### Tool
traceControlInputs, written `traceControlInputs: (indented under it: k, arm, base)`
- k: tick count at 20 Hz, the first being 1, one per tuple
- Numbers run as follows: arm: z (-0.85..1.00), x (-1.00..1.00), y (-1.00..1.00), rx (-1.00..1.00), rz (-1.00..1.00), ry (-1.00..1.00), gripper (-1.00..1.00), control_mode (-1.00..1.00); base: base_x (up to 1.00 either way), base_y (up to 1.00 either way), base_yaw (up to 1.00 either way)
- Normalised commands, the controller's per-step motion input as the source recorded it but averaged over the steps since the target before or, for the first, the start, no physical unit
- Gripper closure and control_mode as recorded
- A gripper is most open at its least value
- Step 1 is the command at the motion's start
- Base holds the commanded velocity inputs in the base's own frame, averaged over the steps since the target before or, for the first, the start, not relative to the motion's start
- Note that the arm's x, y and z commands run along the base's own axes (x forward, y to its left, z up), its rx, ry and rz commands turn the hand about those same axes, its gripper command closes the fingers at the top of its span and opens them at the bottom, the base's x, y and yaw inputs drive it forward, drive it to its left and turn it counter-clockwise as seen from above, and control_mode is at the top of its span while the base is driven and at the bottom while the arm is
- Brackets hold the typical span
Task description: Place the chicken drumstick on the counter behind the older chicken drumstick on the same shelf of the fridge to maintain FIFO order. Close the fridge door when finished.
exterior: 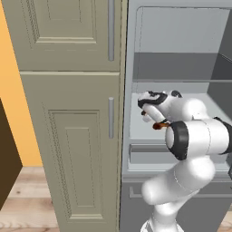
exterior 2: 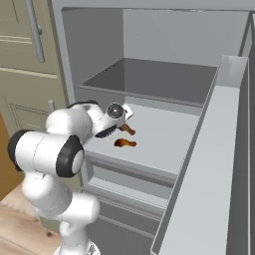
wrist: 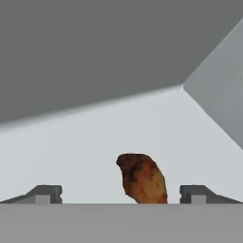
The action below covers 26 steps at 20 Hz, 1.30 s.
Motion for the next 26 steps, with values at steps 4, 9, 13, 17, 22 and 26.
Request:
traceControlInputs:
  k: [4,9,13,17,22,26]
  arm:
    - [0.45,-0.44,0.01,0.0,-0.05,0.0,-1.0,-1.0]
    - [0.24,-0.89,0.02,0.0,-0.07,0.0,-1.0,-1.0]
    - [0.23,-1.0,0.01,0.0,-0.06,-0.01,-1.0,-1.0]
    - [0.49,-1.0,0.0,0.0,-0.08,0.0,-1.0,-1.0]
    - [0.65,-0.99,0.0,0.02,-0.09,0.01,-1.0,-1.0]
    - [0.43,-0.76,0.05,0.02,-0.15,0.09,-1.0,-1.0]
  base:
    - [0.0,0.0,0.0]
    - [0.0,0.0,0.0]
    - [0.0,0.0,0.0]
    - [0.0,0.0,0.0]
    - [0.0,0.0,0.0]
    - [0.0,0.0,0.0]
